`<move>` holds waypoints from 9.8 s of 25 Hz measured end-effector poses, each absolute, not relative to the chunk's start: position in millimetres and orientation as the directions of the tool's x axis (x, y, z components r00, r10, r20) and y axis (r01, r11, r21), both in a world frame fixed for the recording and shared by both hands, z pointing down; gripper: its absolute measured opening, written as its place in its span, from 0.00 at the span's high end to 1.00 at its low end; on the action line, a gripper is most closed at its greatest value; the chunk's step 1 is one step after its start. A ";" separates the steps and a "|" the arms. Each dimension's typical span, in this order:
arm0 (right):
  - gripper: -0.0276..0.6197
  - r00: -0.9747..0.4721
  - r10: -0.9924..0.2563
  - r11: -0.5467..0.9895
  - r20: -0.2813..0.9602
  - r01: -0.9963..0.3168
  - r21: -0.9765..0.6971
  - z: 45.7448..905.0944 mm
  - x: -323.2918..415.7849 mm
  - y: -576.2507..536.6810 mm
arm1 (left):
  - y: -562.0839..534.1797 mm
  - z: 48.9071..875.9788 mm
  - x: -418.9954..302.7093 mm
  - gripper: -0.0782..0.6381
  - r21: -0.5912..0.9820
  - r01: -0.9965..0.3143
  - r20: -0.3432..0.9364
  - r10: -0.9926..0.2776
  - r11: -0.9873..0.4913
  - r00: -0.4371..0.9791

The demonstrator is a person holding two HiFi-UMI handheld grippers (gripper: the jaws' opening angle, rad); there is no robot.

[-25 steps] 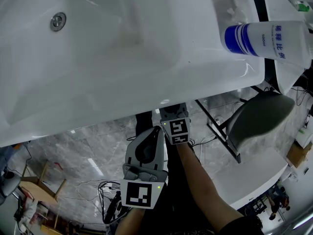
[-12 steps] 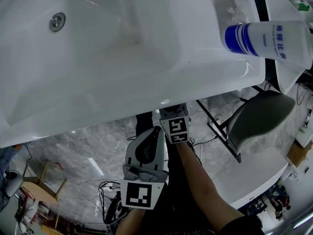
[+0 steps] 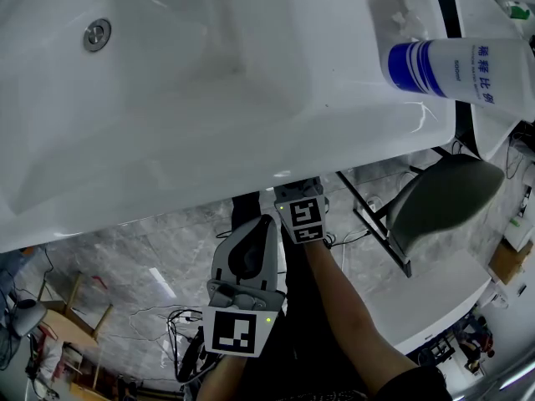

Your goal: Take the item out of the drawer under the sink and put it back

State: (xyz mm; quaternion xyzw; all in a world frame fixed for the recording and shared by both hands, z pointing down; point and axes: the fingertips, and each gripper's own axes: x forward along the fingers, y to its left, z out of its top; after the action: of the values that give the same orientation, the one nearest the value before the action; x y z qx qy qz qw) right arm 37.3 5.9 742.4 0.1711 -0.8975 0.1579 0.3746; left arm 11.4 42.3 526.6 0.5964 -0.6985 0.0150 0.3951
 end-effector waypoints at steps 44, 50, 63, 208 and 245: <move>0.75 -0.701 -0.203 0.881 0.684 -0.435 -0.185 736.0 77.8 40.8 | 49.5 530.4 15.4 0.89 0.423 -0.860 0.590 -0.807 0.285 0.022; 0.75 -0.688 -0.196 0.881 0.698 -0.437 -0.183 737.9 78.2 40.6 | 46.3 528.8 14.9 0.89 0.425 -0.862 0.582 -0.813 0.278 0.025; 0.93 -0.665 -0.164 0.895 0.728 -0.411 -0.174 669.8 114.2 43.4 | 37.6 472.9 14.4 0.89 0.418 -0.895 0.476 -0.877 0.156 0.069; 0.92 -0.682 -0.056 0.972 0.729 0.131 0.197 532.6 20.5 -5.5 | 74.8 292.6 -50.6 0.89 0.345 -0.930 0.284 -0.958 0.128 -0.026; 0.85 -0.375 0.044 0.818 0.926 0.546 0.182 661.1 18.7 -6.2 | 76.2 321.1 -47.3 0.89 0.401 -0.876 0.395 -0.914 0.268 -0.099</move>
State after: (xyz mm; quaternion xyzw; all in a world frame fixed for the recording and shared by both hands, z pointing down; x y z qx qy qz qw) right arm 18.7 -6.2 661.1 -0.1855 -0.7942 -0.2380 0.5275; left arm -47.3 76.2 321.1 0.6042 -0.7405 -0.0320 0.2925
